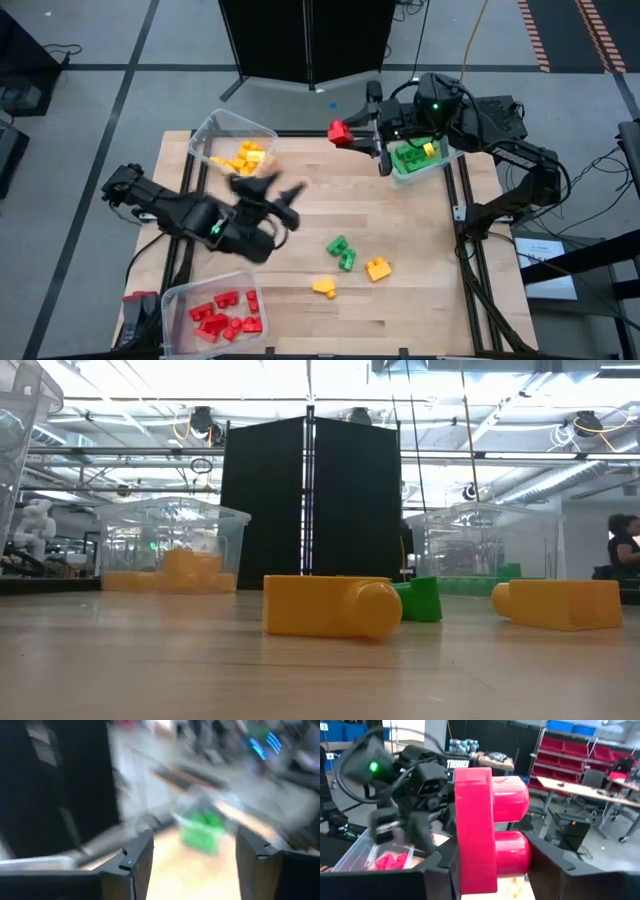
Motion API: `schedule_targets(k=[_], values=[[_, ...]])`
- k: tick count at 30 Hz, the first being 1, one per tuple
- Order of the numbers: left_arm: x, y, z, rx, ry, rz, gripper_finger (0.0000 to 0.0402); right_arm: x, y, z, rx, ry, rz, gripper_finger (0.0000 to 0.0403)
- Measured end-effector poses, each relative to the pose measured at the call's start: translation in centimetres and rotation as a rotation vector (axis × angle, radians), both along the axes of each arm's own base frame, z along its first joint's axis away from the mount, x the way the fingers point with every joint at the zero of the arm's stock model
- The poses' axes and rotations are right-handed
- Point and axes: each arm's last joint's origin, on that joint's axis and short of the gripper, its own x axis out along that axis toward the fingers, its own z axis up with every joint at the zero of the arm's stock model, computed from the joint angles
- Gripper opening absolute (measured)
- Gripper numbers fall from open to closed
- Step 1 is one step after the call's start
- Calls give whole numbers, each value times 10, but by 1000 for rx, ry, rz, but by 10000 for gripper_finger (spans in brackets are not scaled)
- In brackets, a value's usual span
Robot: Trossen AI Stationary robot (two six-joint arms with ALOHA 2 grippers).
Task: Sort blocks
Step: Put the red game piece into the bottom transparent bin
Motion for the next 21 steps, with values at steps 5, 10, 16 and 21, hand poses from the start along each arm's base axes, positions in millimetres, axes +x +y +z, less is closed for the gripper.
schedule_targets(k=[5, 10, 16, 21], values=[[38, 5, 29, 56, 8, -445, 151, 1, 5, -1, 16, 9, 68, 150], [41, 6, 76, 390, -240, -624, 148, -19, 11, 11, 6, -25, 73, 150], [35, 20, 94, 543, -317, -568, 148, -64, 23, 37, -36, -134, 66, 150], [52, 41, 87, 545, -360, -668, 148, -77, 27, 45, -44, -182, 63, 150]])
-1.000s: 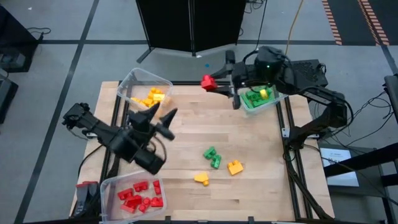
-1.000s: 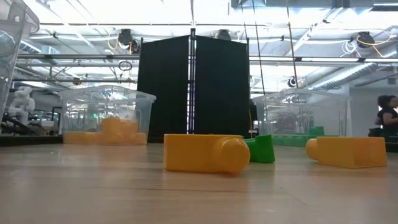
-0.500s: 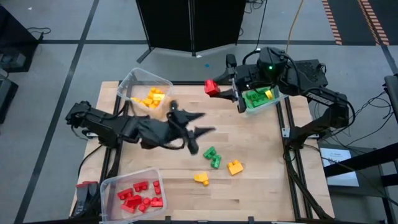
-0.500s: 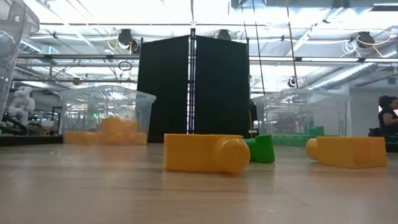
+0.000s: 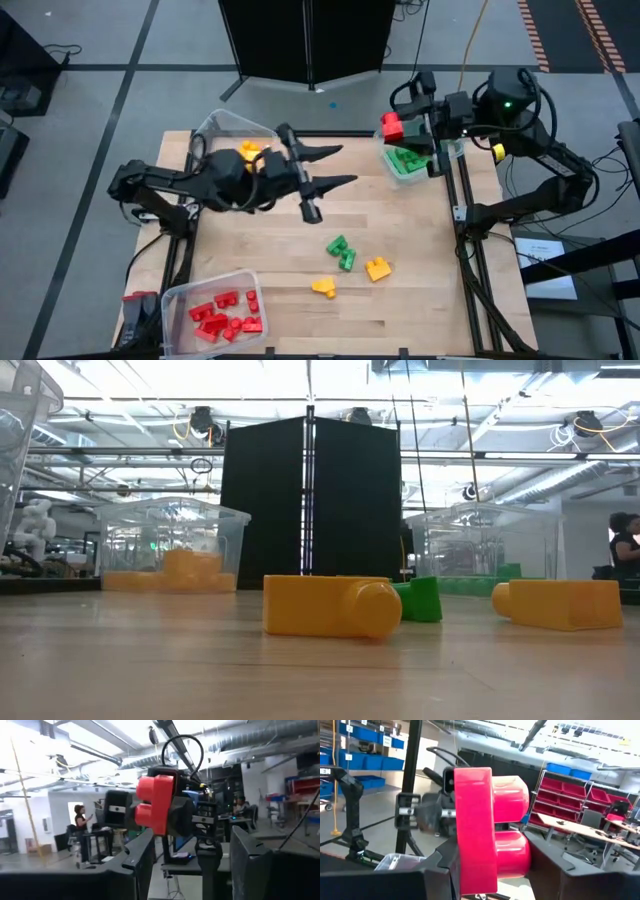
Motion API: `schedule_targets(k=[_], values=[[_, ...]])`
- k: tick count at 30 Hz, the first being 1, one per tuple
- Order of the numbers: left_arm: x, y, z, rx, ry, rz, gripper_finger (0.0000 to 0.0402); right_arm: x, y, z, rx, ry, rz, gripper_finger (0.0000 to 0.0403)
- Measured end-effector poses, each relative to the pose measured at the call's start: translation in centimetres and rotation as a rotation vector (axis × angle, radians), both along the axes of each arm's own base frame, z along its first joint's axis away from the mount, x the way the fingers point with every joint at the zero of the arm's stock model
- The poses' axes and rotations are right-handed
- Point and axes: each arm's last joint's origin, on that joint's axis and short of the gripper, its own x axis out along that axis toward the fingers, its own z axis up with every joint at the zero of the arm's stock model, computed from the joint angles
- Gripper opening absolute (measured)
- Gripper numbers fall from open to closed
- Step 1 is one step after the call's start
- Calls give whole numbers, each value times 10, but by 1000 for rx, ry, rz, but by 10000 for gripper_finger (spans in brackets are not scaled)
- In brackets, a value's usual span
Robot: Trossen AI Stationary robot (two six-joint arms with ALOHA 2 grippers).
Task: Sort blocks
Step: Put the red game piece into the bottom transparent bin
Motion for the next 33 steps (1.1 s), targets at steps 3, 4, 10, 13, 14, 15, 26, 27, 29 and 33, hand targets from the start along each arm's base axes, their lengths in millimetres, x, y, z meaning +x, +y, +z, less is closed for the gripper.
schedule_targets(k=[3, 4, 10, 13, 14, 15, 26, 27, 29, 33], values=[[8, 11, -3, -40, -41, 0, 148, 4, -1, -2, 6, 11, 0, 150], [9, 14, -2, -46, -61, 7, 148, 6, -2, -3, 8, 17, 1, 150], [13, 30, -4, -83, -74, 90, 148, 20, -6, -10, 14, 53, 0, 150], [12, 33, -4, -160, -98, 113, 148, 24, -6, -12, 6, 57, -1, 150], [12, 34, -3, -171, -109, 115, 148, 24, -7, -12, 1, 57, -2, 150], [12, 33, -2, -186, -121, 109, 148, 24, -7, -12, -4, 57, -2, 150], [13, 28, -4, -153, -97, 36, 176, 23, -6, -11, -28, 47, -4, 150], [13, 28, -4, -152, -97, 36, 185, 23, -6, -11, -28, 47, -4, 150], [13, 28, -4, -147, -95, 37, 207, 26, -7, -13, -27, 53, -4, 150], [13, 28, -4, -117, -83, 50, 251, 35, -10, -18, -19, 78, -4, 150]])
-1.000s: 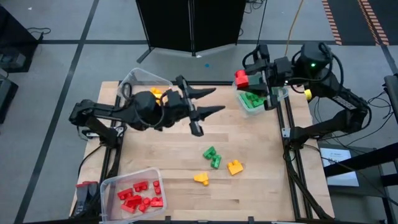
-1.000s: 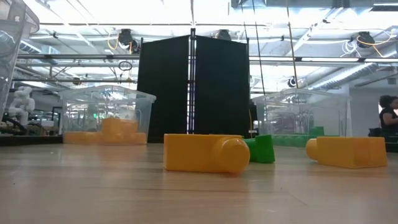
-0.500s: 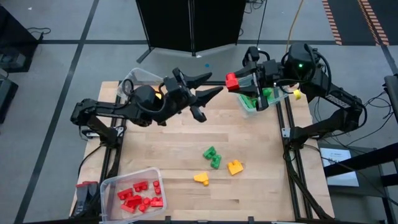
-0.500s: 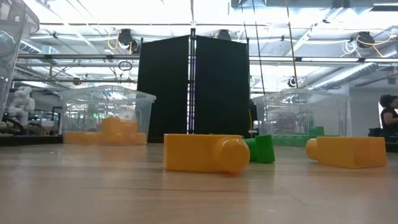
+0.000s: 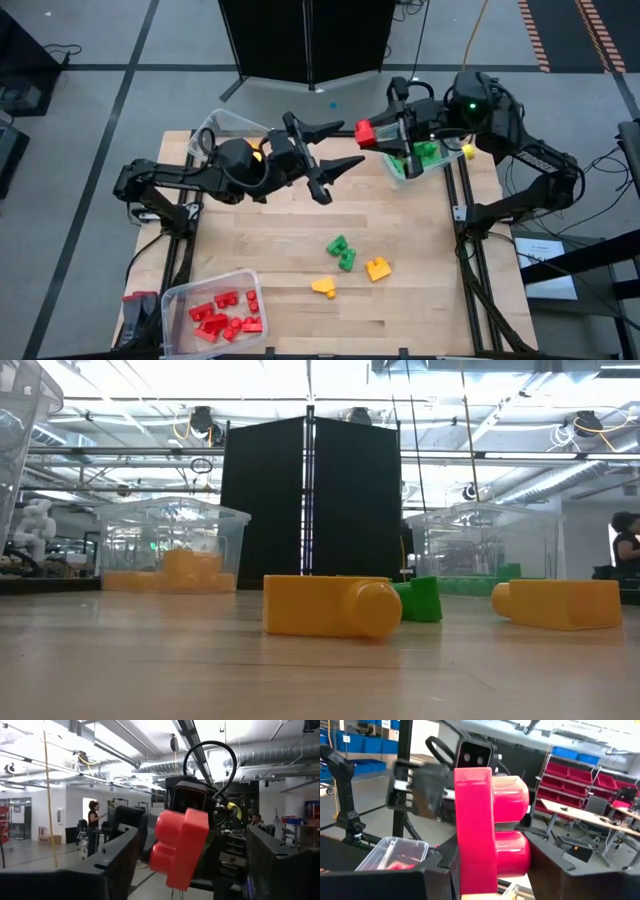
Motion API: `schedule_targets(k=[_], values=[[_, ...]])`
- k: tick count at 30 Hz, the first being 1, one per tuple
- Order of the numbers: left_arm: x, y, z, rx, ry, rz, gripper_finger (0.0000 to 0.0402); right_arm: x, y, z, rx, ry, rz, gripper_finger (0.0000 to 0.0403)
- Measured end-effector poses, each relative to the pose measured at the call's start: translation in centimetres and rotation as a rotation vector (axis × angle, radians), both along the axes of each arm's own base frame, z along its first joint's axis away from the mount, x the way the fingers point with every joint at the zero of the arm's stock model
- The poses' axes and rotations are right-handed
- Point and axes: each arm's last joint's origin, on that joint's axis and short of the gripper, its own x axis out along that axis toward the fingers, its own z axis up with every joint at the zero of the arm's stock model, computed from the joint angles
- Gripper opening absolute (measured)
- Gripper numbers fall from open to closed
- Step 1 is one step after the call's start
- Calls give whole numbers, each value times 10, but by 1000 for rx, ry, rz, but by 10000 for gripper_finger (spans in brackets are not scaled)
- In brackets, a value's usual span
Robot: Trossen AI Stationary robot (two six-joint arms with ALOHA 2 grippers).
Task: Sort blocks
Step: Put the red game piece into the bottom transparent bin
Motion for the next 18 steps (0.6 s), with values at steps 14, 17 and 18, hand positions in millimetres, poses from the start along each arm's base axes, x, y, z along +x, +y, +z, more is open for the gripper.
schedule_targets(k=[14, 17, 18], values=[[0, 6, 1, 7, -1, 41, 293, 23, -5, -8, 17, 3, 58, 150], [0, 7, 0, 17, 5, 27, 292, 29, -5, -11, 16, 2, 67, 150], [1, 7, 0, 26, 6, 10, 292, 30, -5, -11, 18, -2, 71, 150]])
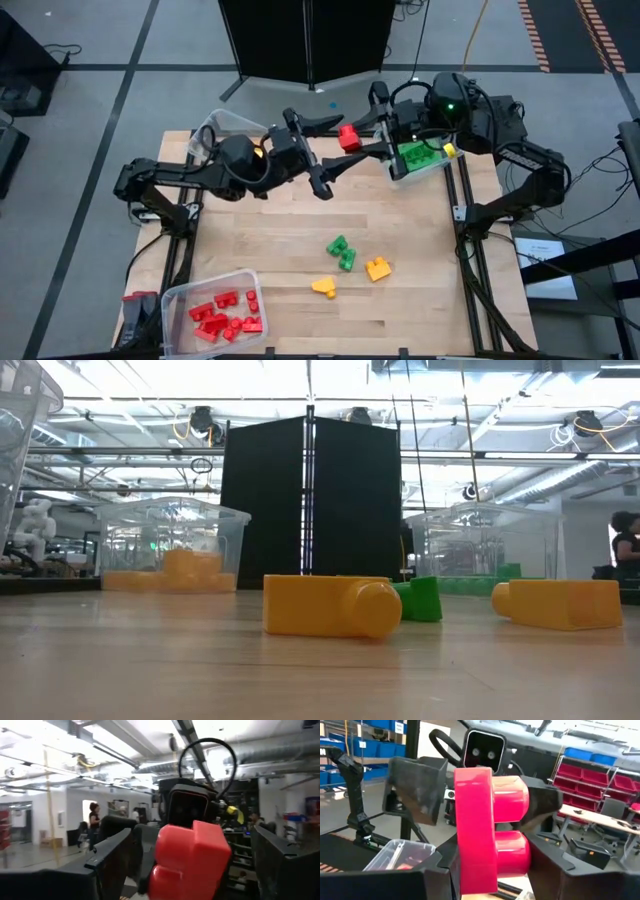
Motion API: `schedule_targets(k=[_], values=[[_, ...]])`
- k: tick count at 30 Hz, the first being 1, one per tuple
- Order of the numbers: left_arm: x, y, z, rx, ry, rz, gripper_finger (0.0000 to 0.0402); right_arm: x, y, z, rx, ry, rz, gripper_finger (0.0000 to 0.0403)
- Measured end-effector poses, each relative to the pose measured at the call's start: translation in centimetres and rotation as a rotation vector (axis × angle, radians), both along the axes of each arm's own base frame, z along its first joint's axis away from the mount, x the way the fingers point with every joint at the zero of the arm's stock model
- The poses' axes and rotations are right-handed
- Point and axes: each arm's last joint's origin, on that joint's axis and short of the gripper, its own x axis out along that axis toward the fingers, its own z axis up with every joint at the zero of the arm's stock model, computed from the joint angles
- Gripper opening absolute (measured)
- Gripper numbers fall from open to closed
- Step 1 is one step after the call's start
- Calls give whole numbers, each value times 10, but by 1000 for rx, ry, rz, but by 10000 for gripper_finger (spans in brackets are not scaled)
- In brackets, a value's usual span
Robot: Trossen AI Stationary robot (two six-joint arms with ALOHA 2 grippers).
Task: Sort blocks
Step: Put the red game piece into the bottom transparent bin
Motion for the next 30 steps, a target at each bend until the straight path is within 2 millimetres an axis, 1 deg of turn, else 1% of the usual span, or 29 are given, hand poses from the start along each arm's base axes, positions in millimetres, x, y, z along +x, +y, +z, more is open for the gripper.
schedule_targets(k=[3, 6, 9, 15, 18, 19, 27, 28, 29, 30], values=[[0, -1, 0, 17, 0, -32, 285, 3, 0, 0, -3, -12, 23, 150], [1, -1, -1, 17, 7, -34, 258, 4, 1, -1, 4, -9, 26, 150], [1, -1, -1, 19, 13, -33, 218, 4, 1, -1, 2, -8, 26, 150], [1, 1, -1, 20, 12, -27, 120, 4, 1, -1, 10, -3, 26, 150], [1, 1, -1, 26, 12, -18, 82, 4, 1, -1, 25, 1, 25, 150], [1, 2, -1, 29, 11, -15, 75, 4, 1, -1, 26, 3, 22, 150], [1, 1, -3, 4, 40, 53, 73, 3, 1, -4, 53, 39, 18, 150], [1, 1, -3, 1, 47, 73, 71, 2, 1, -4, 54, 49, 16, 155], [0, -1, -3, 6, 56, 92, 63, 0, 1, -5, 53, 62, 9, 174], [-2, -1, -3, 5, 66, 111, 56, -2, 1, -6, 51, 78, 2, 203]])
